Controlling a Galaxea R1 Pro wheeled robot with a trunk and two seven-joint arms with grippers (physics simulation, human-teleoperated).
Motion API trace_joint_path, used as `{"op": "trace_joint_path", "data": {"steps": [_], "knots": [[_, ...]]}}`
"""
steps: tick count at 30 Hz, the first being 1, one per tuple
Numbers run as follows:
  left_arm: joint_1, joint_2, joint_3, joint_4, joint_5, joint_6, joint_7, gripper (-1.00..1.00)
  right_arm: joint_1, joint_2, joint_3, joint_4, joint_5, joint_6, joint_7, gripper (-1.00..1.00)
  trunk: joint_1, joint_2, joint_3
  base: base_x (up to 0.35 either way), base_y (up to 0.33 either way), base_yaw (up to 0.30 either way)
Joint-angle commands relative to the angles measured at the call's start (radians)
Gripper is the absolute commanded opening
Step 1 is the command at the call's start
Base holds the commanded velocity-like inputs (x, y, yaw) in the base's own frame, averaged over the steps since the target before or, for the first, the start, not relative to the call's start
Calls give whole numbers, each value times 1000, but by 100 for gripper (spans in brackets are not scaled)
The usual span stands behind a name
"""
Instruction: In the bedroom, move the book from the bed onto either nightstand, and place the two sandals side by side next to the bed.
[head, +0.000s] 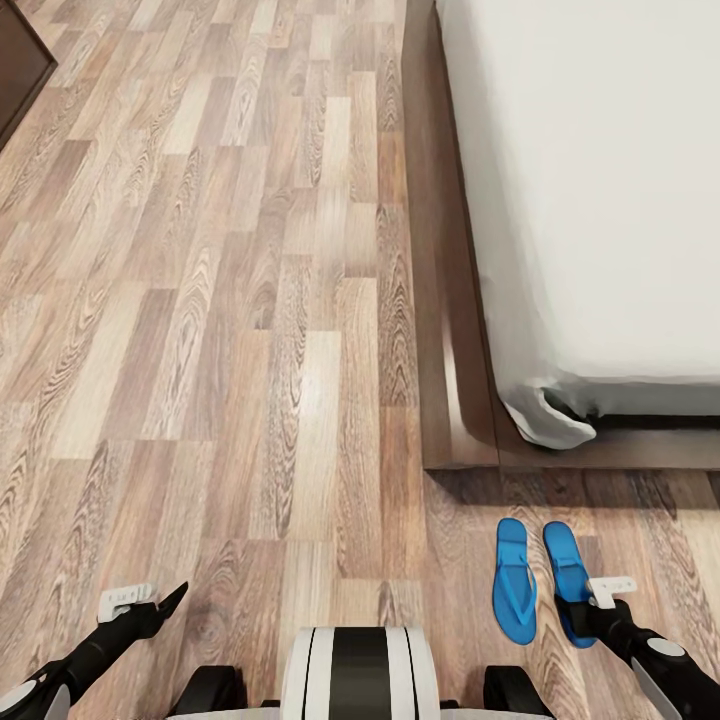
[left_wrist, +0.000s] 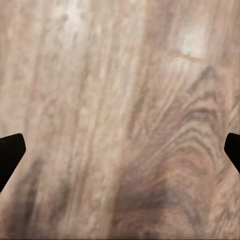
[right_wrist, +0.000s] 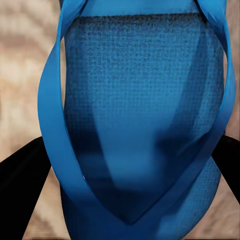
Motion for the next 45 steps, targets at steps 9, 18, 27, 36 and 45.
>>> {"op": "trace_joint_path", "data": {"steps": [9,18,27,36,45], "knots": [[-1,0,2,1,4,-2,-5,100,-1,-1,6,1,-11,-4,1,-100,0,0,-1,0,0,0],[-1,0,2,1,4,-2,-6,100,-1,-1,6,1,-11,-4,1,-100,1,-1,-12,0,0,0],[-1,0,2,1,4,-2,-6,100,-1,-1,6,1,-11,-4,1,100,1,-1,-12,0,0,0],[-1,0,2,1,4,-2,-6,100,-1,-1,6,1,-11,-4,1,100,1,-1,-12,0,0,0],[-1,0,2,1,4,-2,-7,100,-1,-1,6,1,-11,-4,1,100,1,-1,-12,0,0,0]]}}
